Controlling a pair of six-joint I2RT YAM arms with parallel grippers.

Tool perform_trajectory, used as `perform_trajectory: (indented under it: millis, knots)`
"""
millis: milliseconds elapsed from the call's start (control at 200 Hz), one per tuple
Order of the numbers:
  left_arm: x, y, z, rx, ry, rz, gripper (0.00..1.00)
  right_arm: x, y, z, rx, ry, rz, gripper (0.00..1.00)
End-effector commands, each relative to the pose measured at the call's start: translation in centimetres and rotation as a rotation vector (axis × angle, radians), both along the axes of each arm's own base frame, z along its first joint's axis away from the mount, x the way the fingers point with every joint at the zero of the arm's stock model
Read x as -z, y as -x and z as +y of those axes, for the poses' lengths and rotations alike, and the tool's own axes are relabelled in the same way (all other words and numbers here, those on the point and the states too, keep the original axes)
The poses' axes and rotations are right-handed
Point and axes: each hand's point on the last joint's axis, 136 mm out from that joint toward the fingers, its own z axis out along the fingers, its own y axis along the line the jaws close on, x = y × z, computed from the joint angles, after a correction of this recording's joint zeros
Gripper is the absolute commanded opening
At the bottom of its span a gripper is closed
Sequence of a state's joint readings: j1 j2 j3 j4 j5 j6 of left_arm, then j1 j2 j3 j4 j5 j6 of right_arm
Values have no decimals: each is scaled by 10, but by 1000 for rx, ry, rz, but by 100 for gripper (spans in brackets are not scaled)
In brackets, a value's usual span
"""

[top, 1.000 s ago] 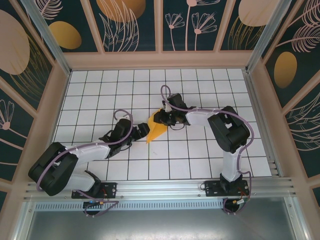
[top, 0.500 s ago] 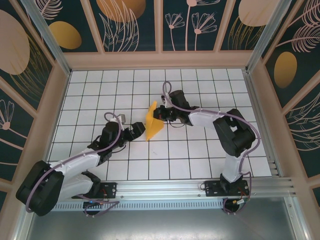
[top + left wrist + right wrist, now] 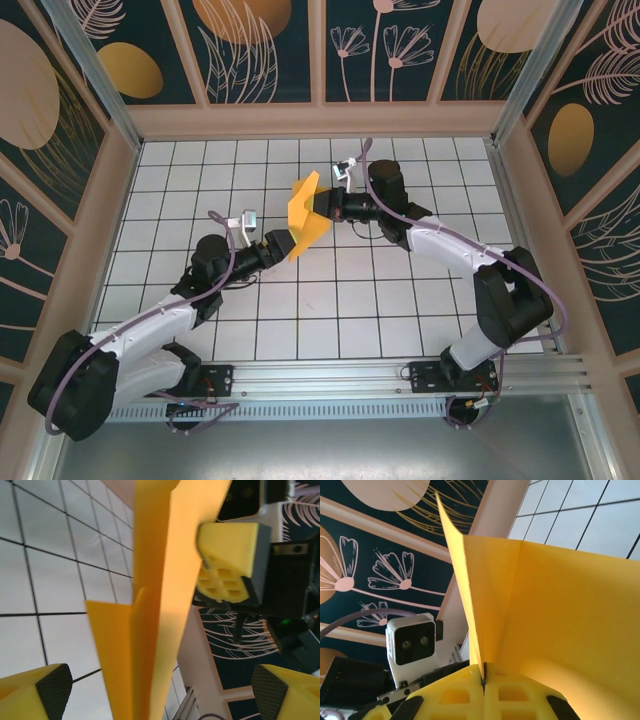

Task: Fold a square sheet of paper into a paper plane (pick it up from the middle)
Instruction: Turn over the paper at the center of the table.

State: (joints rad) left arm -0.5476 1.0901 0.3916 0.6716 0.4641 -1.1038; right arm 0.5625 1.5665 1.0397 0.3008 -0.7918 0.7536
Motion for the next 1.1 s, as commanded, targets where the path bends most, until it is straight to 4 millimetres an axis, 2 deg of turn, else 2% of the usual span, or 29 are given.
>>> perform_trajectory:
  millis: [0, 165, 290, 470, 530, 570, 580, 766, 891, 996, 1066, 1096]
  knots:
    - [-39, 2, -8, 62, 105, -104, 86, -15, 12, 3, -75, -57, 9, 6]
    - [-44, -8, -8, 42, 129, -135, 60, -15, 20, 1, -116, -71, 30, 6]
    - [-51, -10, -3, 35, 180, -172, 45, -10, 24, 0, -124, -78, 41, 7]
    - [-49, -12, -7, 56, 187, -187, 21, -7, 22, 1, -125, -78, 60, 7]
    - [-45, -15, -8, 56, 181, -175, 16, -3, 21, 1, -111, -59, 62, 9]
    - [-40, -17, -9, 54, 174, -164, 13, -2, 20, 0, -100, -45, 57, 14]
    - [-40, -17, -9, 54, 172, -163, 12, -2, 12, -7, -74, -42, 57, 16]
    - [-23, -25, -9, 26, 102, -126, 8, 13, -12, -35, 105, 108, 28, 47]
    - [-2, -36, 0, -50, -50, -92, 8, 33, -26, -69, 293, 280, -11, 64]
    - [25, -49, 26, -179, -297, -37, 9, 44, -23, -93, 383, 372, -59, 72]
    - [36, -54, 50, -271, -475, -5, 9, 47, -18, -104, 413, 402, -91, 77]
    - [34, -56, 60, -302, -538, -8, 9, 50, -16, -109, 429, 415, -101, 79]
